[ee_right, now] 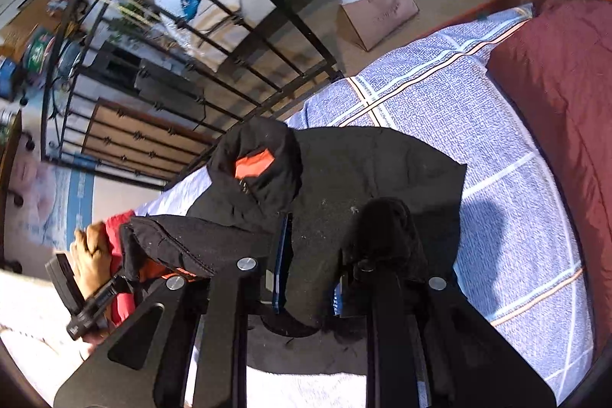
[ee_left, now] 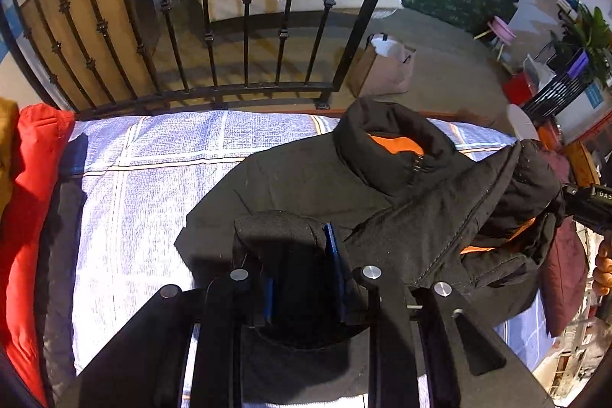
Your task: Fold large clothes
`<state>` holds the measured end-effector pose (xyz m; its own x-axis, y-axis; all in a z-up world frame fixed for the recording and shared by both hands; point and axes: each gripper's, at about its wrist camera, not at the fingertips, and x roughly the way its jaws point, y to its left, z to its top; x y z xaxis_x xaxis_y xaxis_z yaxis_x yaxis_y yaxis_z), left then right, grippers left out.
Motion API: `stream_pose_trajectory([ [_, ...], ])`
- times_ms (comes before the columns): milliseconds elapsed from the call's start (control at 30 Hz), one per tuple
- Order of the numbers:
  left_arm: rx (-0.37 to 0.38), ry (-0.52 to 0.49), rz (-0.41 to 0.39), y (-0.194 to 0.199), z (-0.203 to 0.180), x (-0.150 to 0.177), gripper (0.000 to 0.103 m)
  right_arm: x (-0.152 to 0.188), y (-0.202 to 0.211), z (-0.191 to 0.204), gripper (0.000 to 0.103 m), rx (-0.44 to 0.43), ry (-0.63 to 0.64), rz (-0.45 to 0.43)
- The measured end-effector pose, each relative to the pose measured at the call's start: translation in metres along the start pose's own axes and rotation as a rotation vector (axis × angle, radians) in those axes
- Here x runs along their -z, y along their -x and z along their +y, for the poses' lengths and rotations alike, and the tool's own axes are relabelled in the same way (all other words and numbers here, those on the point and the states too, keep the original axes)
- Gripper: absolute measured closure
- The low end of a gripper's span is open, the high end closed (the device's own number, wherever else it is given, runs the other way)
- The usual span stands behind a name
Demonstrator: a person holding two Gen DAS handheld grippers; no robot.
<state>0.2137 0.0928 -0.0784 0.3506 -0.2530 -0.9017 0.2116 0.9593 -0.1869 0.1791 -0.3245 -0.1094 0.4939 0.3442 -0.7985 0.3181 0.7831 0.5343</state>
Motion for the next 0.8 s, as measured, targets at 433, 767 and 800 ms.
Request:
stream_pose_trajectory([
  [433,0.040,0.094,0.102,-0.048,0.025,-0.033,0.075,-0.040,-0.056,-0.043,0.072,-0.076,-0.279,0.081],
  [767,0.225,0.324,0.072,-0.032,0.092,-0.040,0.049,-0.057,-0.062,-0.076,0.049,-0.293,-0.495,0.164],
  [800,0.146,0.305,0.032,-0.024,0.094,-0.044,0.040,-0.060,-0.063,-0.076,0.048,-0.279,-0.497,0.176],
])
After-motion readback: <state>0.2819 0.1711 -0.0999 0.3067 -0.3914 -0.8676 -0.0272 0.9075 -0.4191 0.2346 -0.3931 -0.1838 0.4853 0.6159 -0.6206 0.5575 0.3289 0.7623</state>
